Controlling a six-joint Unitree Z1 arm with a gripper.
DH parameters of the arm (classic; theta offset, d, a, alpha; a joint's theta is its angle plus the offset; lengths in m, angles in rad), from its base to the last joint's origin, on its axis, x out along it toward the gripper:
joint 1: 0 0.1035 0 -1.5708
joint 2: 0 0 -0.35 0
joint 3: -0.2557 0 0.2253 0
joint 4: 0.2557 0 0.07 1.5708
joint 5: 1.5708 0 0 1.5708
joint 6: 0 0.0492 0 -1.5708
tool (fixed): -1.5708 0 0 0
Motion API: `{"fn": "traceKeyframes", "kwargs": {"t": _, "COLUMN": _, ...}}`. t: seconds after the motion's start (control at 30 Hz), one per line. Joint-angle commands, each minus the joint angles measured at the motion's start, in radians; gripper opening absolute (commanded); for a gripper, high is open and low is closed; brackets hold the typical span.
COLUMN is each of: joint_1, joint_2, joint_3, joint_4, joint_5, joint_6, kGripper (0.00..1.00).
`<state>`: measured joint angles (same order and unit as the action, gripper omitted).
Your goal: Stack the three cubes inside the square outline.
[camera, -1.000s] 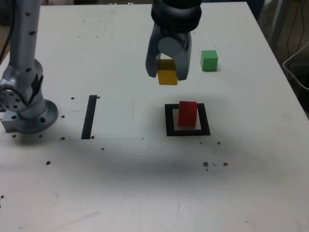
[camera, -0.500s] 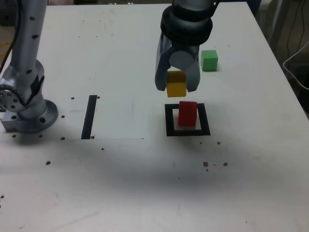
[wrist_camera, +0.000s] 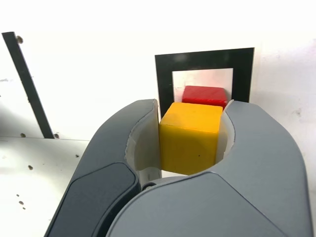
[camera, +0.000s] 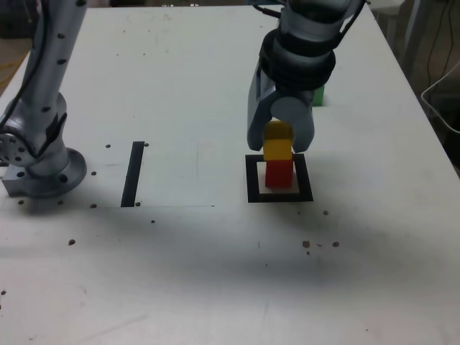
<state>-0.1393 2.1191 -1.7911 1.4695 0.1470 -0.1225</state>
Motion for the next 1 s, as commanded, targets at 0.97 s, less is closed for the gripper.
{"fn": "traceKeyframes", "kwargs": {"t": 0.97, "joint_1": -0.002, "joint_2": 0.004, "joint_3": 0.037, "joint_4": -0.042, "joint_5": -0.003, "joint_6": 0.000, "kGripper": 0.50}}
